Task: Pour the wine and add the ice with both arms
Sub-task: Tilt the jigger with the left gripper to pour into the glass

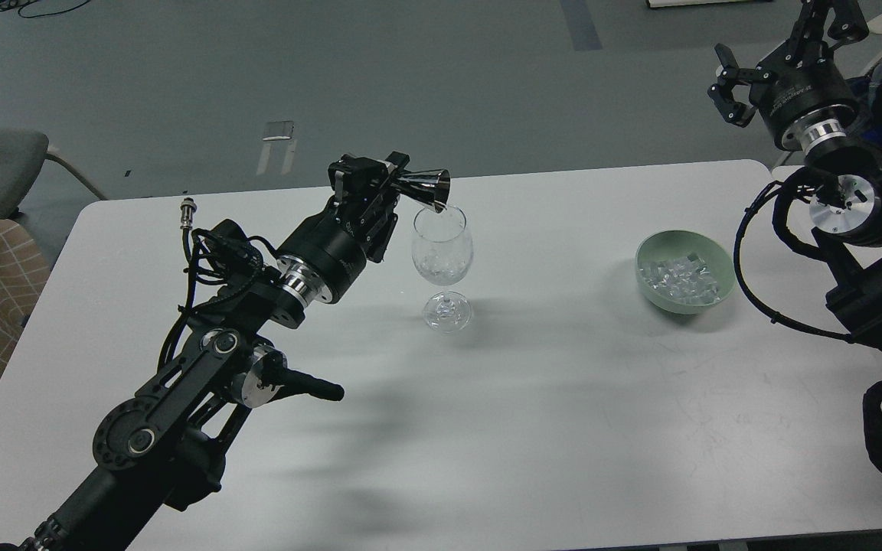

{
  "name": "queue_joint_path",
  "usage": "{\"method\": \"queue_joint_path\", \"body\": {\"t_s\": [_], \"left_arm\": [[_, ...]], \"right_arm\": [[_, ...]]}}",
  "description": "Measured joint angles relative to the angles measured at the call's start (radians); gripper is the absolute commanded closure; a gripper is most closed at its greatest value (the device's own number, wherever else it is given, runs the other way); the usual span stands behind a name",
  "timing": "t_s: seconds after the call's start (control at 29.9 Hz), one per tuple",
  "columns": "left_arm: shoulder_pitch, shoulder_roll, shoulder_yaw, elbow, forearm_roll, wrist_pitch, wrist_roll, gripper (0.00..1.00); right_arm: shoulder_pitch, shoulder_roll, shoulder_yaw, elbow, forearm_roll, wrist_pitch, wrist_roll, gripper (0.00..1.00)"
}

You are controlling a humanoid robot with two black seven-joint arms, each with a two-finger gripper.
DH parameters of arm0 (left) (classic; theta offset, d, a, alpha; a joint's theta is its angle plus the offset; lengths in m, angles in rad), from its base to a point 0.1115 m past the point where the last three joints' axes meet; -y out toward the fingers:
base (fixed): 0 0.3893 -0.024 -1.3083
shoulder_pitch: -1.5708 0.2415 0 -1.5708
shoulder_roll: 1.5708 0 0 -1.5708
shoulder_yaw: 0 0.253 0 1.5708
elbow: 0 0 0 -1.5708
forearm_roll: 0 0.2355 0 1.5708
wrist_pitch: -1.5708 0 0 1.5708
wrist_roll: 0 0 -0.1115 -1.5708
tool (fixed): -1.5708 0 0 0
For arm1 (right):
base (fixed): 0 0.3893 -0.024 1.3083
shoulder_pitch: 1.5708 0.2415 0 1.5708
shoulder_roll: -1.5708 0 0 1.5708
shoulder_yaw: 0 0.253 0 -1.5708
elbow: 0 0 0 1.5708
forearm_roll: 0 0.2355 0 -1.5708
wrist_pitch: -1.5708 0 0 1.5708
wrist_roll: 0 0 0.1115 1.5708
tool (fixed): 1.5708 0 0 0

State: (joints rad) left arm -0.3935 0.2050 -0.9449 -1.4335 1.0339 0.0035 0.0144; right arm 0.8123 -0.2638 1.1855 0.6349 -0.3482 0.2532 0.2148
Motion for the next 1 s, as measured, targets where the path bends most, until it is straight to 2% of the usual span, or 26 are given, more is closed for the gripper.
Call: {"method": "queue_joint_path", "body": {"t_s": [0.53,1.0], "left_arm": [[-0.011,0.013,0.006,0.004,0.031,0.001,-0.001,1.0],[-0.083,0.023,0.029,-0.006,0.061,0.001,0.01,1.0]], "right_arm": [[-0.011,-0.009,0.002,0.004,0.001,0.001,0.001,0.0],[-0.02,-0.016,0.002,0.011,0.002,0.002,0.003,0.0]]}}
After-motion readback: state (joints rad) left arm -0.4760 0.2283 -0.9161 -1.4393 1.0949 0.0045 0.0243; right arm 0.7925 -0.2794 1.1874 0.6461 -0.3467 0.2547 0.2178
